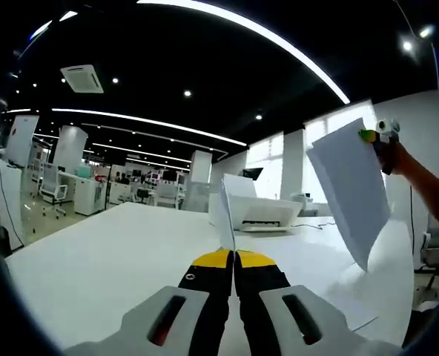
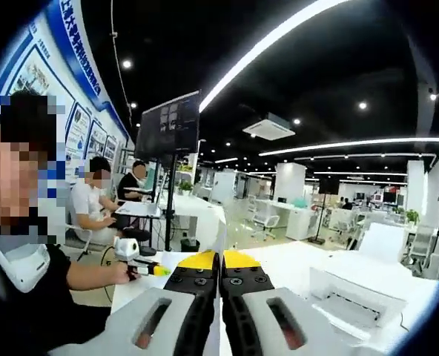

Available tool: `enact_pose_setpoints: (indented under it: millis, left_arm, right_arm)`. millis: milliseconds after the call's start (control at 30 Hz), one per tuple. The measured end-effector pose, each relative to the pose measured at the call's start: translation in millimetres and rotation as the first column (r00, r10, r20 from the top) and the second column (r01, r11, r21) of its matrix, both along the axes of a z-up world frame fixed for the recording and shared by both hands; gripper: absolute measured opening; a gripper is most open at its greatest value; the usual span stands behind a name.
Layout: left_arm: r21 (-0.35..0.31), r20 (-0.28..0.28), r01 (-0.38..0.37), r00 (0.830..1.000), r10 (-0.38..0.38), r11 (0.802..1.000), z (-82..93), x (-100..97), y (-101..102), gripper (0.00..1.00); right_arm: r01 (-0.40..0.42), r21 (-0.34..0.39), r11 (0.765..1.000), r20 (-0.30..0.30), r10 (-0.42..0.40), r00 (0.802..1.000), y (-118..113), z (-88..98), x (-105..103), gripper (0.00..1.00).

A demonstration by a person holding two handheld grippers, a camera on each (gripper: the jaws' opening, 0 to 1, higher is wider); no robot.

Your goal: Organize the stack of printing papers by aligning and flattening the scattered papers on the table

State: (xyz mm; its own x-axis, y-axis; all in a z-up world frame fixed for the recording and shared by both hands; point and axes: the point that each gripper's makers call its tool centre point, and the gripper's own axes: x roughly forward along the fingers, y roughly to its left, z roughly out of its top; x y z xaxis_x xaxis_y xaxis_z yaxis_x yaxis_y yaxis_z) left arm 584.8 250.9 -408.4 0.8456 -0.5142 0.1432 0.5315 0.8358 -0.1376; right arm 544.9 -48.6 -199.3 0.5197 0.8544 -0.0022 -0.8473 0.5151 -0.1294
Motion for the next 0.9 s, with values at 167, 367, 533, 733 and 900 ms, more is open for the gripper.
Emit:
enact_pose_setpoints:
  millis: [167, 367, 533, 733, 900]
  left_arm:
    - [0.002, 0.000, 0.001, 1.000, -0.001, 1.000, -0.2, 0.3, -0.5, 0.07]
    - [0.002, -0.004, 0.003, 1.000, -0.003, 1.000, -0.8, 1.2, -0.8, 0.06]
    - [0.004, -0.003, -0.002, 1.000, 0.002, 1.000, -0.7, 1.5, -0.1, 0.06]
    - [0.002, 0.001, -0.001, 1.000, 0.001, 1.000, -0.2, 1.3, 0.1, 0.06]
    - [0.000, 0.002, 0.003, 1.000, -0.003, 1.000, -0.1, 1.0, -0.2, 0.06]
  right_arm:
    - [-0.023, -0.009, 1.000, -0.032, 0.022, 0.999, 12.1, -13.1, 12.8, 0.00]
    - [-0.040, -0.006, 0.999, -0.059, 0.039, 0.997, 20.6, -26.2, 23.9, 0.00]
    - [-0.058, 0.008, 0.998, -0.068, 0.058, 0.996, 24.2, -31.4, 29.2, 0.00]
    - [-0.089, 0.032, 0.995, -0.075, 0.092, 0.993, 32.9, -37.8, 35.8, 0.00]
    - [-0.116, 0.060, 0.991, -0.088, 0.121, 0.989, 41.5, -42.9, 43.7, 0.00]
